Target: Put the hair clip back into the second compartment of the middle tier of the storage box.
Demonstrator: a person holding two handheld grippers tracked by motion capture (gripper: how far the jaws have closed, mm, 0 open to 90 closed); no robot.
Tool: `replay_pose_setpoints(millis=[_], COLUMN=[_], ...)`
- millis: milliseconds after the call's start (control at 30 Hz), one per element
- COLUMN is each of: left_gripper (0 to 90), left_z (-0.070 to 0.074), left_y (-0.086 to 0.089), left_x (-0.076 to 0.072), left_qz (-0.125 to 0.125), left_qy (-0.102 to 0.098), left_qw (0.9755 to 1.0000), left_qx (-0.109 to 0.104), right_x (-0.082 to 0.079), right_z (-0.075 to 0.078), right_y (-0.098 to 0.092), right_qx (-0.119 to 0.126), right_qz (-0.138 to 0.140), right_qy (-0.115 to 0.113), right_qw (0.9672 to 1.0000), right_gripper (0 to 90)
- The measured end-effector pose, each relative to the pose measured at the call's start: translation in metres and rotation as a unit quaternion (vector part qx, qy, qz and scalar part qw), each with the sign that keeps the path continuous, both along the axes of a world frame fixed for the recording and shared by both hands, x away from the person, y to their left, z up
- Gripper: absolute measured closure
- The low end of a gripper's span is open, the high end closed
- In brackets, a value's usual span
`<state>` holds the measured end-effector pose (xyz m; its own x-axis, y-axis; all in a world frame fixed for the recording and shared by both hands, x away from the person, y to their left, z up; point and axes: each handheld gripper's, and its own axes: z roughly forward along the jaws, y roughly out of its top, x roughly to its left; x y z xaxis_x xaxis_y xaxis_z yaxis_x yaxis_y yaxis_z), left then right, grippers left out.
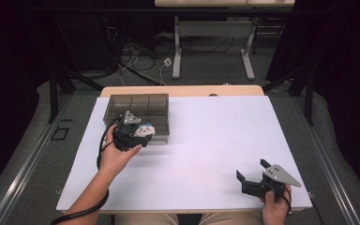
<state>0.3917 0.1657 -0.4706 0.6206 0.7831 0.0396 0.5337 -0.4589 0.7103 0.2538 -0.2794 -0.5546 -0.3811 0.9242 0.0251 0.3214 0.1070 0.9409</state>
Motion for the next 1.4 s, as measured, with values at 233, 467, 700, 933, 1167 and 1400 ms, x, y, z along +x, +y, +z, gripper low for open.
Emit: replay_pose_setpoints(millis=[233,467,700,933,1167,1400], left_gripper=[35.6,35.6,35.6,35.6,35.3,35.1], left_z=[-0.003,-0.006,-0.009,-0.012,-0.017,-0.02], left_y=[0.008,0.015,0.02,0.024,0.025,0.026], left_x=[0.005,0.009,0.014,0.019,0.023,0.024], left_qz=[0.012,0.021,0.03,0.031,0.035,0.033], left_qy=[0.003,0.012,0.018,0.025,0.034,0.041], left_qw=[0.9999,0.9997,0.9994,0.9991,0.9987,0.9985], left_qx=[0.002,0.004,0.007,0.013,0.011,0.013], right_x=[0.0,0.0,0.0,0.0,0.001,0.0], right_z=[0.0,0.0,0.0,0.0,0.0,0.0], right_y=[0.0,0.0,0.001,0.001,0.001,0.001], right_qx=[-0.001,-0.001,0.0,0.0,0.0,-0.001], right_qz=[0.001,0.001,0.001,0.002,0.003,0.002], right_qy=[-0.002,-0.002,-0.001,-0.002,-0.002,-0.002], right_qw=[1.0,1.0,1.0,1.0,1.0,1.0], right_gripper=[0.2,0.2,0.2,0.2,0.2,0.2])
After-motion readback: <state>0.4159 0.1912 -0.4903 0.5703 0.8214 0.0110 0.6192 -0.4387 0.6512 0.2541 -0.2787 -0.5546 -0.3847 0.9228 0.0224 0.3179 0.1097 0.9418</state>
